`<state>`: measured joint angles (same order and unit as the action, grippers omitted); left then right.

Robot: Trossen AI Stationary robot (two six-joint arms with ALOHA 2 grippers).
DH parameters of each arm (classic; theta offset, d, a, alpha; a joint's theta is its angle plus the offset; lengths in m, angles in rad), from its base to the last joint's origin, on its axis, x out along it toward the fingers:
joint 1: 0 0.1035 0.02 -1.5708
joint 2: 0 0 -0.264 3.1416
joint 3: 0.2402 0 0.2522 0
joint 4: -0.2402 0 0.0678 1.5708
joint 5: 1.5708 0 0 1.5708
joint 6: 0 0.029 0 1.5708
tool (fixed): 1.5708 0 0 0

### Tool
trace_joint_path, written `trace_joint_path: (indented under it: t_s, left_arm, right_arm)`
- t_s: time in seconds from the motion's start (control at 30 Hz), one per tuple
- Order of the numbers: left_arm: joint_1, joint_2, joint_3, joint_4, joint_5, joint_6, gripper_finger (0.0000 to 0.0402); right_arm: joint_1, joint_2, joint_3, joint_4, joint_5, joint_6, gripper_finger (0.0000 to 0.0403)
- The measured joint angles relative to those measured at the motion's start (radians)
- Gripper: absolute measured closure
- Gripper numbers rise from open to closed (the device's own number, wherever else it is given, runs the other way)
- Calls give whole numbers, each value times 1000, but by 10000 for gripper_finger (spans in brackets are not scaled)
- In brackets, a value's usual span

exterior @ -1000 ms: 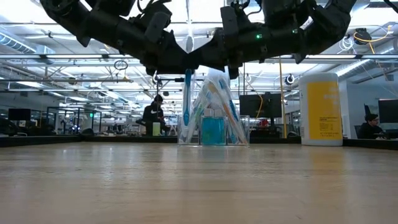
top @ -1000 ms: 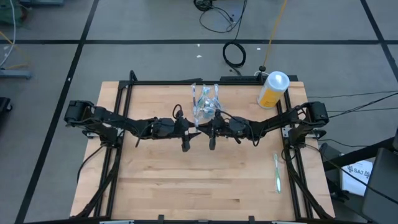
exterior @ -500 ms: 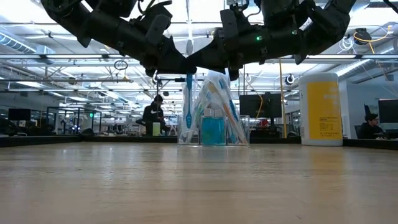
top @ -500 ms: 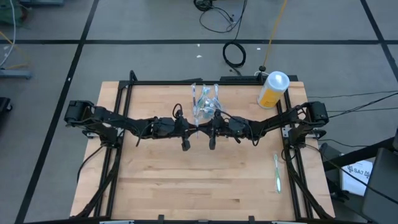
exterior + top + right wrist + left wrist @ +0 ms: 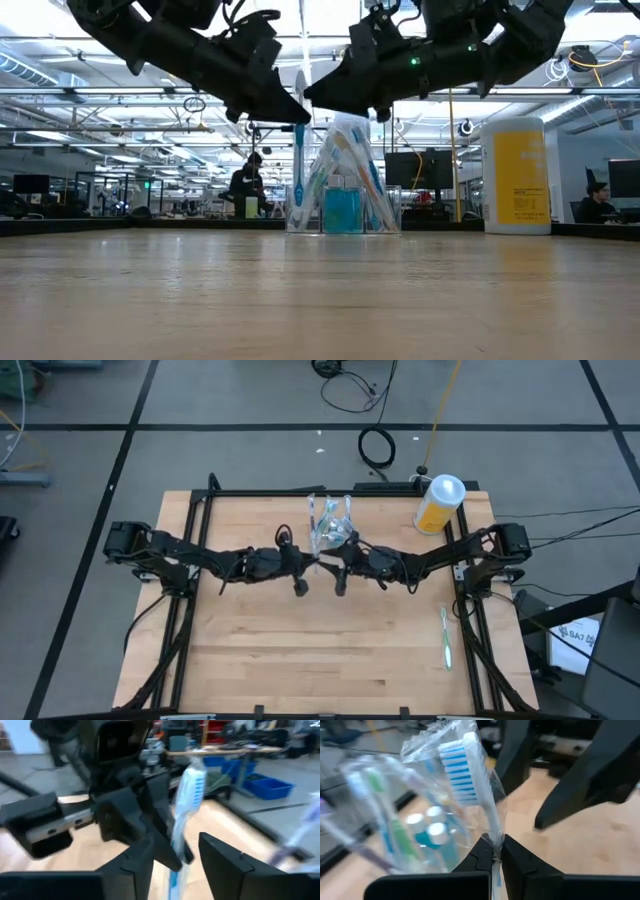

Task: Pick & Place toothbrushing station
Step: Put the blue toothbrush into the transparent organizer

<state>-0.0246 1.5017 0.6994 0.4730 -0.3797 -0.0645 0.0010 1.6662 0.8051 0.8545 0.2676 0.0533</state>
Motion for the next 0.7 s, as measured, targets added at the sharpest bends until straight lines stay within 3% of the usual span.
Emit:
trace_joint_path:
  t_s: [0.2, 0.43, 0.7]
  left_arm:
    - [54, 0, 0, 4, -76, 0, 381]
    - [104, -48, 0, 105, -64, 18, 390]
    - [195, -73, 0, 179, -92, 38, 392]
  right_arm:
    - [0, -104, 0, -196, 84, -20, 232]
    - [0, -233, 0, -471, 97, 34, 228]
    - [0, -259, 0, -467, 95, 39, 232]
